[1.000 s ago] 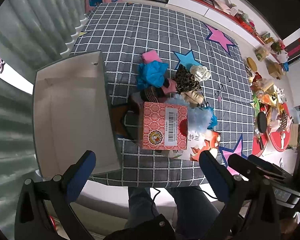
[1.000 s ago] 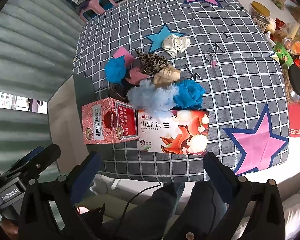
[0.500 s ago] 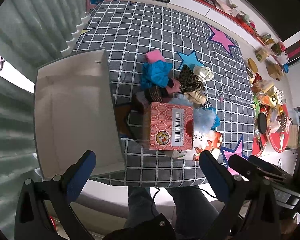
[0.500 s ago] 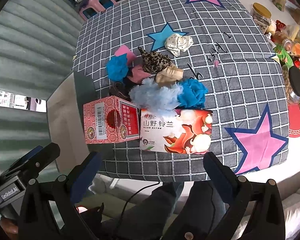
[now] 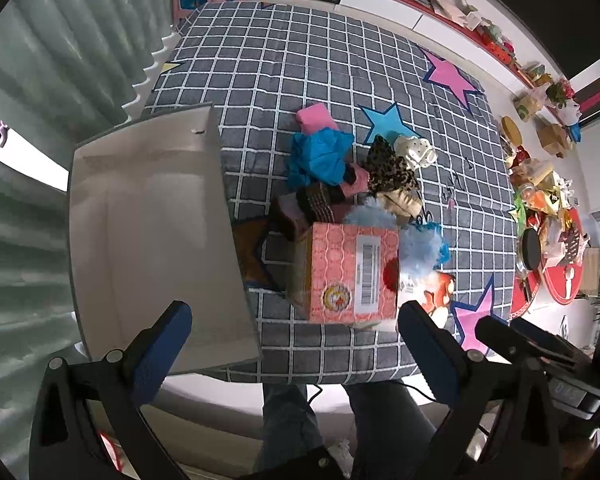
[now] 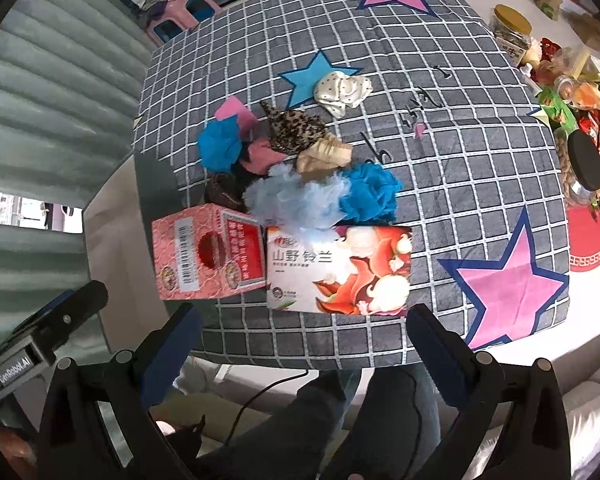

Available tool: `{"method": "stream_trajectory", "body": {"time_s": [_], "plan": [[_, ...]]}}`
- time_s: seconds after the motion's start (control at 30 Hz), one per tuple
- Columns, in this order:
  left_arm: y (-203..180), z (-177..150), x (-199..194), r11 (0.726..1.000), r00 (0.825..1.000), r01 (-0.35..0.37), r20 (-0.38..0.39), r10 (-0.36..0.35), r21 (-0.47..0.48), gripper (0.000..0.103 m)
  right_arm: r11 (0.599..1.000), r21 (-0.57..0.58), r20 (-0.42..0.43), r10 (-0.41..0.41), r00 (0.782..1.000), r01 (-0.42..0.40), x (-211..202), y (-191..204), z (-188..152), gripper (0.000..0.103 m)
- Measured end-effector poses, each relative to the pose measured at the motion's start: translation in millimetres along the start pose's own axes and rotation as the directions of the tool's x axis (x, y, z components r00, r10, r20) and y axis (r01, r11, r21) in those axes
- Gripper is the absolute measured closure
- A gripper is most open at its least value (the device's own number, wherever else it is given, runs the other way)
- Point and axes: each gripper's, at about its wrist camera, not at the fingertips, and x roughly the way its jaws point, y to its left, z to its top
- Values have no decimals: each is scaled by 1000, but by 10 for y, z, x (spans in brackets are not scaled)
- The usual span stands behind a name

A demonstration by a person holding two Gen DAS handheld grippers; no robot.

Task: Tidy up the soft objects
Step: 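Move both tools toward the pile of soft items on the table, then grasp the pink foam sponge with the left tool while the right tool grasps the polka-dot scrunchie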

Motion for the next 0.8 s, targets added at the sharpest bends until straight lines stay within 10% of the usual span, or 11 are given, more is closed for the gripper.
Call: {"method": "stream_trajectory", "body": {"time_s": [0.8], "plan": [[-570,1557,1095,978,989,-111,-116,91,-175,0,999,-33,-75,-32,997,30,563,-508,1490,0]]}}
